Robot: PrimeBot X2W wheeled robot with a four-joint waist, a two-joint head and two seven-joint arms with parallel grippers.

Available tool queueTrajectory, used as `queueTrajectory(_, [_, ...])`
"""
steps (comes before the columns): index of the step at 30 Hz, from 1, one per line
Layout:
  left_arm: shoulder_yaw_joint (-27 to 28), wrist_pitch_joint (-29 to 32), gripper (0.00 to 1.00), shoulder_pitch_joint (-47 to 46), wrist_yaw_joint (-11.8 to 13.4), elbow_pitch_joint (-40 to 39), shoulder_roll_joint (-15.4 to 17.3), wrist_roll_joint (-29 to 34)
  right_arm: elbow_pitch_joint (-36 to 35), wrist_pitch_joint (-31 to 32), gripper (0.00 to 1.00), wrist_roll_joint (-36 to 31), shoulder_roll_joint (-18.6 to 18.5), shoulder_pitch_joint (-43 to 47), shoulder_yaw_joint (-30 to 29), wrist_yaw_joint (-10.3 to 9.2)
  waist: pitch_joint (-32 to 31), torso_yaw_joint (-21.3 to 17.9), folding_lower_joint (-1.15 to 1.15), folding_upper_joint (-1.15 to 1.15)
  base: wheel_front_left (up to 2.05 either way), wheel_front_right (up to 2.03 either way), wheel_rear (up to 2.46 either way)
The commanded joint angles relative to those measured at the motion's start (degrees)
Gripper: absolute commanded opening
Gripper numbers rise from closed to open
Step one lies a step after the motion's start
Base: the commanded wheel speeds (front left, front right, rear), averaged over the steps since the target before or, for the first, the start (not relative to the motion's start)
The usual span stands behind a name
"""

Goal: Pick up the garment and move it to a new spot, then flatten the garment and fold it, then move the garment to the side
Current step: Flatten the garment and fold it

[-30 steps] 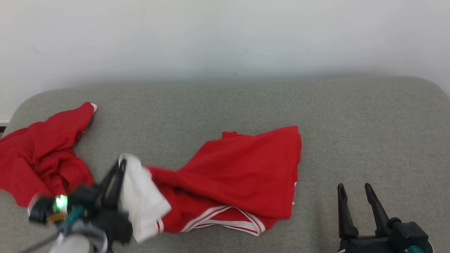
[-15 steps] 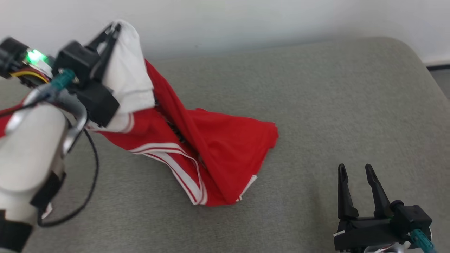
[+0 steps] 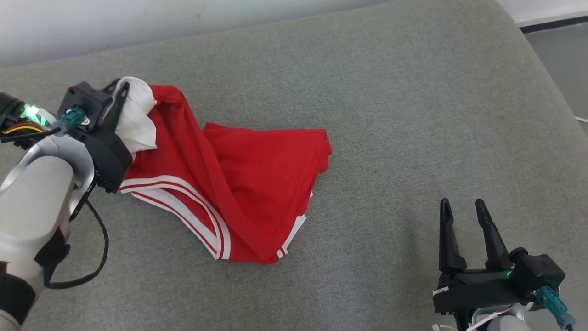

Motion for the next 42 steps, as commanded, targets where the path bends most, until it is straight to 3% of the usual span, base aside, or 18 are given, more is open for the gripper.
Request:
queueTrajectory(1, [-0.46, -1.27, 1.0, -0.79, 0.17, 0.66, 0.0, -1.4, 0.0, -0.03, 1.0, -0.13, 0.21, 0.11, -0.08, -0.15, 0.0, 0.7, -0.01, -0.01, 0.0, 0.0, 0.0])
queueTrajectory(5, [-0.99, -3.65, 1.0, -2.35, 0.16, -0.17, -0.35, -3.15, 0.15, -0.03, 1.0, -0.67, 0.18, 0.82, -0.58, -0.15, -1.92, 3.04, -0.01, -0.01, 0.0, 0.0, 0.0])
queueTrajectory(10, [2.76, -4.6, 1.0, -1.29, 0.65, -5.54, -0.63, -4.76, 0.38, -0.03, 1.0, -1.25, 0.18, 2.17, -1.06, -0.15, -5.24, 6.69, -0.01, -0.01, 0.0, 0.0, 0.0])
queueTrajectory(21, [20.02, -4.57, 1.0, 20.68, 10.65, -29.38, -2.46, -4.43, 0.39, -0.03, 1.0, -1.95, 0.18, 4.68, -1.19, -0.15, -9.73, 12.68, -0.01, -0.01, 0.0, 0.0, 0.0])
queueTrajectory(27, [27.99, -4.57, 1.0, 33.14, 13.7, -38.17, -5.22, -1.81, 0.25, -0.03, 1.0, -2.4, 0.17, 5.77, -1.37, -0.15, -10.9, 14.25, -0.01, -0.01, 0.0, 0.0, 0.0])
queueTrajectory(36, [37.36, -4.58, 1.0, 49.64, 12.64, -44.04, -10.96, 2.67, 0.11, -0.03, 1.0, -2.69, 0.18, 6.55, -1.61, -0.15, -12.35, 15.82, -0.01, -0.01, 0.0, 0.0, 0.0])
queueTrajectory(42, [34.81, -4.58, 1.0, 51.0, 6.93, -40.84, -14.28, 5.32, -0.03, -0.03, 1.0, -2.77, 0.18, 5.87, -0.73, -0.15, -11.32, 15.22, -0.01, -0.01, 0.0, 0.0, 0.0])
